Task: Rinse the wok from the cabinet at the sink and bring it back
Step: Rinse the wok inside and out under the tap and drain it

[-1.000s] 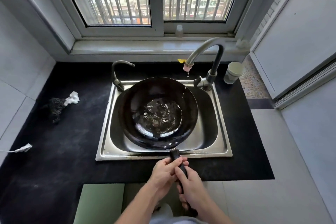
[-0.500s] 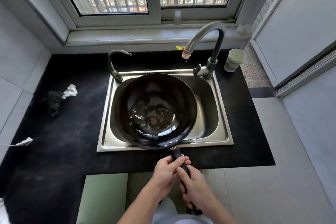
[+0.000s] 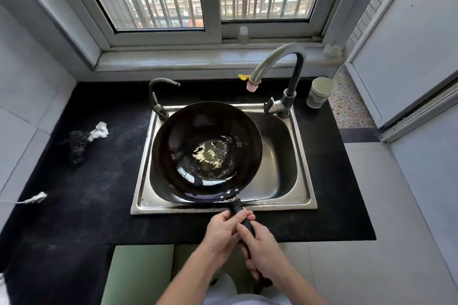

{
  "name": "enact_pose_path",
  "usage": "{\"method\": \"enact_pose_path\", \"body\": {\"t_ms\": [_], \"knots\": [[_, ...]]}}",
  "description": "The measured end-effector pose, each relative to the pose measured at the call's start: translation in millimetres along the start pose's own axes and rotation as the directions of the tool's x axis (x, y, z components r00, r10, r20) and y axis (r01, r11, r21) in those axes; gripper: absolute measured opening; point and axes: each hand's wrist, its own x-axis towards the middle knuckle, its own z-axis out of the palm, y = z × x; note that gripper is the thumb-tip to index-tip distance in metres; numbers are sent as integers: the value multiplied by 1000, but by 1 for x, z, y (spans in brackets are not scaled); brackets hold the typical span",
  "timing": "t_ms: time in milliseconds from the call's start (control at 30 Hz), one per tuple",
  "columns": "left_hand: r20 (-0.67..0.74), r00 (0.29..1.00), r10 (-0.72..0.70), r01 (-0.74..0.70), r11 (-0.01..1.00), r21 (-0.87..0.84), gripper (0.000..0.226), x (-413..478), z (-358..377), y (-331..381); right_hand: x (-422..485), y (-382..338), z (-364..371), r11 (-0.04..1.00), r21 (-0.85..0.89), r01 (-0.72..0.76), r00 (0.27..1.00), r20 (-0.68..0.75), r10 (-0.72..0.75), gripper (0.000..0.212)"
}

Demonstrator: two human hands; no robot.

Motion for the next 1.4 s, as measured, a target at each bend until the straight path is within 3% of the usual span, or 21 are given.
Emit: {"method": "enact_pose_path", "body": {"t_ms": [200,600,1033,1400], "knots": [[14,1000,16,-16,1000,13,23,-7,-12,-6,-9,7,8,1000,30,-4,999,33,3,26],[68,998,-5,0,998,60,17,0,9,-5,-11,10,-6,996,91,1,999,-38,2,24],[7,1000,23,-23,1000,15,20,-2,-6,3,-1,-2,2,996,84,-33,997,78,26,24],[53,998,-35,32,999,44,24,2,12,-7,-10,6,-13,991,112,-67,998,18,65,23]]}}
